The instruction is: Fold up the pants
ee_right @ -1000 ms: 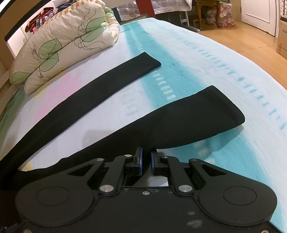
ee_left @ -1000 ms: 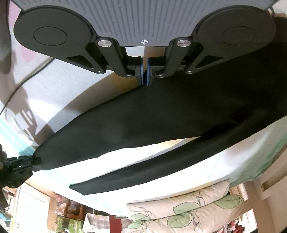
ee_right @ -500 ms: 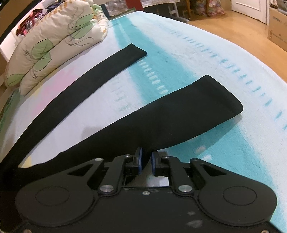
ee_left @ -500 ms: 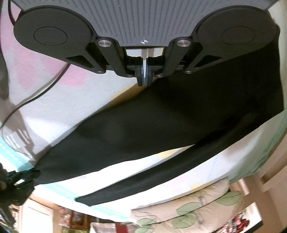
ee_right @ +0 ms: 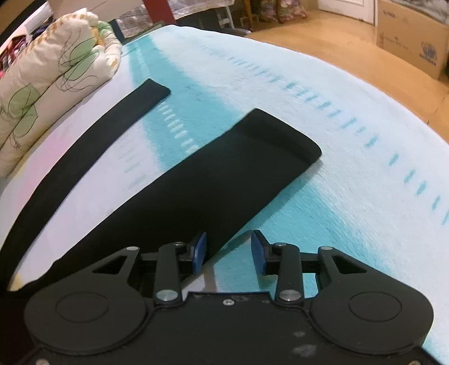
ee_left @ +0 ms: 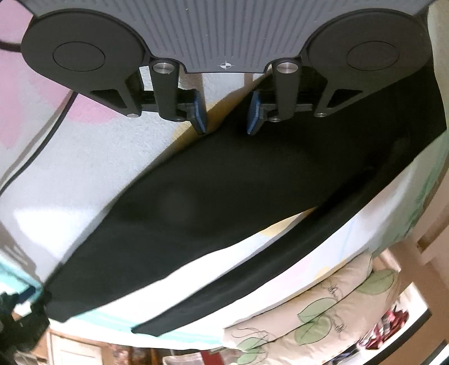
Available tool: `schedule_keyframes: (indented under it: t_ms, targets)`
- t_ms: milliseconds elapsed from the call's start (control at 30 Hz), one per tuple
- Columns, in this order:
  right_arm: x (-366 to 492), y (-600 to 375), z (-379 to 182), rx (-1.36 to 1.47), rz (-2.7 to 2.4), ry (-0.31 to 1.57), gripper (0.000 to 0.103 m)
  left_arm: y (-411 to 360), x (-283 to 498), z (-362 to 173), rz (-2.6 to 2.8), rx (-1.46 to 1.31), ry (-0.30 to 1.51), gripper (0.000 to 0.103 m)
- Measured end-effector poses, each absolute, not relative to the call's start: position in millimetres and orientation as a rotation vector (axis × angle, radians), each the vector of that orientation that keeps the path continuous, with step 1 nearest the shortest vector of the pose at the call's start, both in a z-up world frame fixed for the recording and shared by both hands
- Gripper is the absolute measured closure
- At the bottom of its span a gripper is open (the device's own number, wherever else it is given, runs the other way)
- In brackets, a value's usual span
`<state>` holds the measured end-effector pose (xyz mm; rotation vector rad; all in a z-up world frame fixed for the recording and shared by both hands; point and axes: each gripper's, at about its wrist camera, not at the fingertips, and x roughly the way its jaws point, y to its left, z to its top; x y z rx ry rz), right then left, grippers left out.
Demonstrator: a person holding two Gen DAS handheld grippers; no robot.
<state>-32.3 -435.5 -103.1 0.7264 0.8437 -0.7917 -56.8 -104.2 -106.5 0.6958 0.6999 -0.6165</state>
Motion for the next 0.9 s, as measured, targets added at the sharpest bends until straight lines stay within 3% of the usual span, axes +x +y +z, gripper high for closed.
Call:
schedule_keyframes:
  t_ms: [100, 400, 467, 500, 667, 700, 733, 800, 900]
  targets:
    - [-29.2, -435.5, -102.4, 0.735, -0.791, 0.842, 0.06, -105.5, -56.4, -106.2, -0.626, 0.707, 0.692, 0.072]
    - [-25.7, -439.4, -109.5, 0.832, -0.726, 0.761, 0.06, -103.7, -53.6, -107.3, -0.642, 0.676, 0.701, 0.069]
    - [-15.6, -441.2, -108.9, 0.808, -0.7, 0.753, 0.08, -105.6, -49.9, -106.3, -0.639, 0.661, 0.715, 0.069]
    - [-11.7, -442.9, -108.3, 0.81, -0.679, 0.757, 0.097, -105.6, -48.4, -105.7, -0.639, 0.655, 0.72, 0.069]
    - [3.2, -441.2, -91.7, 0.78, -0.645, 0.731, 0.097, -106.0, -45.0, -106.5, -0.629, 0.65, 0.724, 0.069]
    - [5.2, -440.8, -88.0, 0.775, -0.639, 0.728, 0.097, -106.9, -44.1, -106.4, -0.63, 0.655, 0.72, 0.071]
    - [7.3, -440.6, -83.7, 0.769, -0.634, 0.728, 0.097, -106.6, -44.0, -105.4, -0.637, 0.649, 0.715, 0.084]
    - [13.9, -441.3, -76.0, 0.752, -0.625, 0.739, 0.097, -104.0, -39.6, -99.8, -0.676, 0.613, 0.722, 0.098]
    - [25.2, -445.0, -63.5, 0.725, -0.611, 0.743, 0.097, -95.1, -24.1, -83.1, -0.72, 0.522, 0.762, 0.099]
